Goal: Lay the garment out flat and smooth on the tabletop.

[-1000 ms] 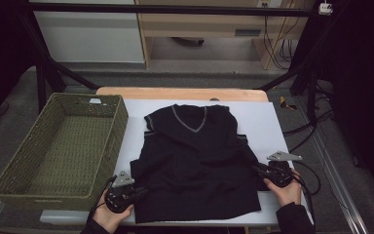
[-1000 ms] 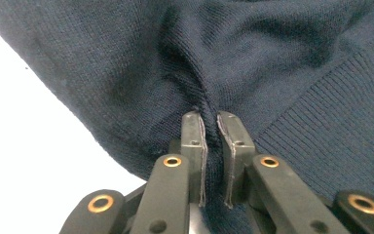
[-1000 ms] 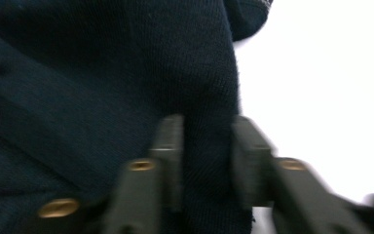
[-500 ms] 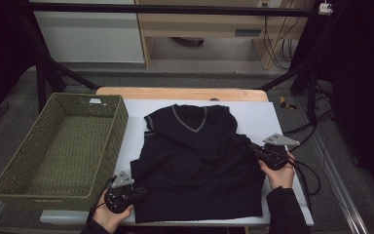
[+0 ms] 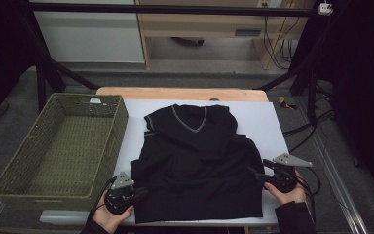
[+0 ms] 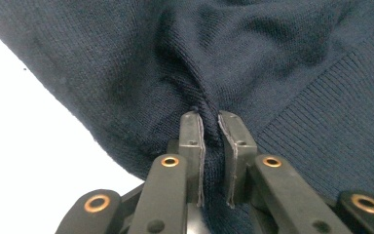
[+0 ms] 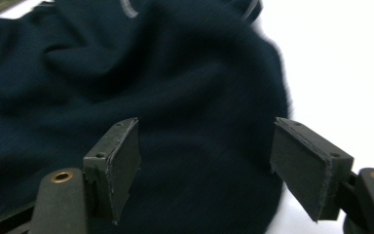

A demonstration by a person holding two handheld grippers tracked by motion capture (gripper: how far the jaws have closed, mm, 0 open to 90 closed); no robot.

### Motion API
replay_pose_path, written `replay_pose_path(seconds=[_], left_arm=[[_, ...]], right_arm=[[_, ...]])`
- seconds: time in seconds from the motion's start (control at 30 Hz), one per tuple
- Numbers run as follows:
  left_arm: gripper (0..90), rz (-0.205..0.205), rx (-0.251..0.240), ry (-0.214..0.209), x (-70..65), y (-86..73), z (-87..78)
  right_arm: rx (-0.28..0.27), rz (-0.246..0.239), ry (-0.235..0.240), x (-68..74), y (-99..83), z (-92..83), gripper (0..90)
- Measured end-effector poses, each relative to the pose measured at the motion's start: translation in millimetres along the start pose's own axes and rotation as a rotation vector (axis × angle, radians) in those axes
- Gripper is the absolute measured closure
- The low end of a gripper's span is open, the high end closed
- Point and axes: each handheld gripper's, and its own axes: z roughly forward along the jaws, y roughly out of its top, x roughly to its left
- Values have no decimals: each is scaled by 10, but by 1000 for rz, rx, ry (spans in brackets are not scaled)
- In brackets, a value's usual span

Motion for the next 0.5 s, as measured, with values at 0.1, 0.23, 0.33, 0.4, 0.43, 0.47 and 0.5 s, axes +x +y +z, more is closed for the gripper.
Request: replay_pose_path(seconds=[0.1, 0.23, 0.33, 0.4, 0.43, 0.47, 0.5], left_arm=[[797, 7, -7, 7, -14, -11, 1], [796, 4, -9, 8, -15, -14, 1], [797, 3, -10, 13, -24, -15, -1], [800, -2, -10, 12, -30, -14, -8], [803, -2, -9, 12, -34, -13, -10], [805, -3, -8, 12, -38, -12, -11], [807, -5, -7, 12, -41, -12, -11]], right_arm=[[47, -11, -20, 33, -95, -31, 245], [74, -21, -18, 62, -198, -99, 278], [93, -8, -18, 50, -261, -151, 320], [113, 9, -5, 44, -306, -164, 363], [126, 14, 2, 44, -326, -164, 386], [142, 17, 7, 51, -342, -155, 409], [155, 16, 8, 60, -353, -144, 442]])
